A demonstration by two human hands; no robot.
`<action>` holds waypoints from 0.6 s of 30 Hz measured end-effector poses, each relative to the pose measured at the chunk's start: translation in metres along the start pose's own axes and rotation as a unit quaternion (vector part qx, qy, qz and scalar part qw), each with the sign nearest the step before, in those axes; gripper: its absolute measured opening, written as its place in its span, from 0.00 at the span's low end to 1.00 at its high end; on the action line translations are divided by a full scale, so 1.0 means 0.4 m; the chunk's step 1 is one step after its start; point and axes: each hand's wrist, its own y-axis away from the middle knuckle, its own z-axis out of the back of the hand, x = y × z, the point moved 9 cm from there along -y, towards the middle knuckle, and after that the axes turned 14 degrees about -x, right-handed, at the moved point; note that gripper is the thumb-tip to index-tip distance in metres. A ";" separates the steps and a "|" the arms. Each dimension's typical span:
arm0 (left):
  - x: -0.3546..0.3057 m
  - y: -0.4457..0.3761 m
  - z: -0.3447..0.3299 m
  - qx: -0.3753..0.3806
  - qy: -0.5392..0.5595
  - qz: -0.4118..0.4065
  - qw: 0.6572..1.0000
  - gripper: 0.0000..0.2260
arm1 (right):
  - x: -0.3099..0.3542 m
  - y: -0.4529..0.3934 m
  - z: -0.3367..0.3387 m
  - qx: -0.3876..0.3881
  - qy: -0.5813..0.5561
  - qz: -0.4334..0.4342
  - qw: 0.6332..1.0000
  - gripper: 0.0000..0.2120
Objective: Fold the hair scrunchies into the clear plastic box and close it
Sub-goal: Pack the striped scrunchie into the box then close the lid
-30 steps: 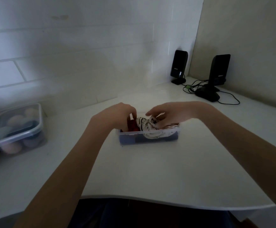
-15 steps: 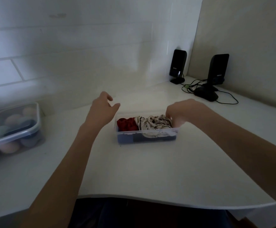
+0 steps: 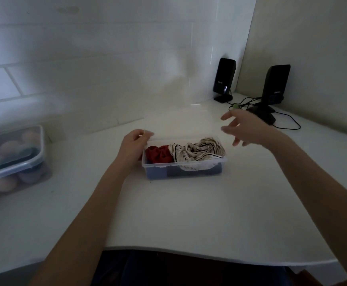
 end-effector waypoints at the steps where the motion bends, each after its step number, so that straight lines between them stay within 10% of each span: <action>1: 0.004 0.002 -0.004 0.007 0.025 0.012 1.000 0.07 | -0.013 0.004 -0.027 0.018 -0.025 -0.014 0.999 0.19; 10: 0.019 -0.008 -0.019 0.075 0.185 0.073 0.977 0.12 | -0.044 0.021 -0.119 0.000 -0.382 -0.093 0.919 0.09; 18: 0.021 -0.005 -0.034 0.068 0.298 0.154 0.940 0.14 | -0.074 0.050 -0.119 0.022 -0.392 -0.192 0.900 0.14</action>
